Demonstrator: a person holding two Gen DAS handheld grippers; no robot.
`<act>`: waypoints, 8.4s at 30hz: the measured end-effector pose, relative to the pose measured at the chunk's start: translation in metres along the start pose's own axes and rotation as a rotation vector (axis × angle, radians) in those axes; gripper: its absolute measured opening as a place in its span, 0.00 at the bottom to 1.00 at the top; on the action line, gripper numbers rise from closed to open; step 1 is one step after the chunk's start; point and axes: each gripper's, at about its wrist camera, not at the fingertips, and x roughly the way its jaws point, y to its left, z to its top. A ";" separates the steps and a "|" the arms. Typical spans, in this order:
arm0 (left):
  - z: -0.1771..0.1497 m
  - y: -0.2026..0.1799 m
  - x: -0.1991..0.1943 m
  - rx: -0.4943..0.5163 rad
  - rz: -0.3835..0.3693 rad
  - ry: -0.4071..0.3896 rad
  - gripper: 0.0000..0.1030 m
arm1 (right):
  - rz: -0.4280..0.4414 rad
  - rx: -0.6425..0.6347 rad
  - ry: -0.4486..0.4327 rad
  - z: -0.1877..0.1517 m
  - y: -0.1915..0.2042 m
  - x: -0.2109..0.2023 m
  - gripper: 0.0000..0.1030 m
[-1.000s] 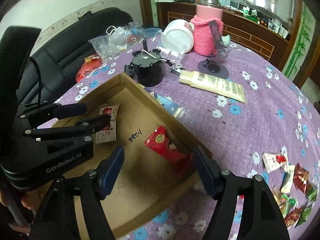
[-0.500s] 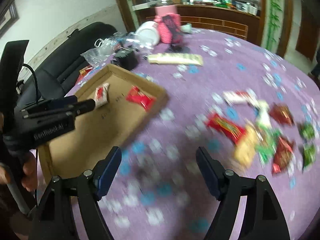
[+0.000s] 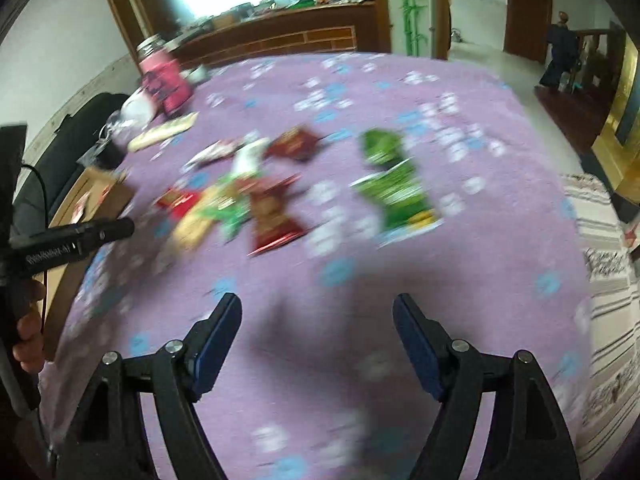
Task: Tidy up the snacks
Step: 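Grasp the pale cake bar with the left gripper while the right grasps the green pea bag, then carry the cake bar into the tray with the left gripper while the right drops the green bag, then grasp the green-wrapped candy with the left gripper while the right grasps the brown packet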
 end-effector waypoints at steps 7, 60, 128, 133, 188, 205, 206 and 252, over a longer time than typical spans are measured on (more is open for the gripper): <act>0.014 -0.009 0.027 -0.022 -0.001 0.050 0.49 | 0.000 -0.039 0.057 0.041 -0.032 0.047 0.78; 0.003 -0.024 0.032 0.051 -0.065 0.129 0.34 | -0.020 -0.204 0.065 0.047 -0.025 0.069 0.37; -0.154 0.017 -0.062 0.129 -0.211 0.064 0.34 | 0.025 -0.079 0.103 -0.105 0.027 -0.037 0.36; -0.155 0.016 -0.059 0.129 -0.217 0.074 0.34 | 0.036 -0.064 0.104 -0.113 0.024 -0.042 0.33; -0.076 0.225 -0.094 -0.147 0.164 -0.070 0.37 | 0.416 -0.319 0.106 0.037 0.302 0.040 0.78; -0.056 0.031 -0.054 0.056 -0.121 -0.020 0.44 | 0.090 -0.100 0.063 -0.013 0.075 -0.008 0.78; -0.053 0.019 -0.048 0.066 -0.121 -0.015 0.44 | 0.083 -0.097 0.058 -0.011 0.068 -0.010 0.78; -0.013 -0.067 0.007 0.656 -0.172 0.081 0.33 | 0.192 -0.331 0.119 0.040 0.032 0.073 0.31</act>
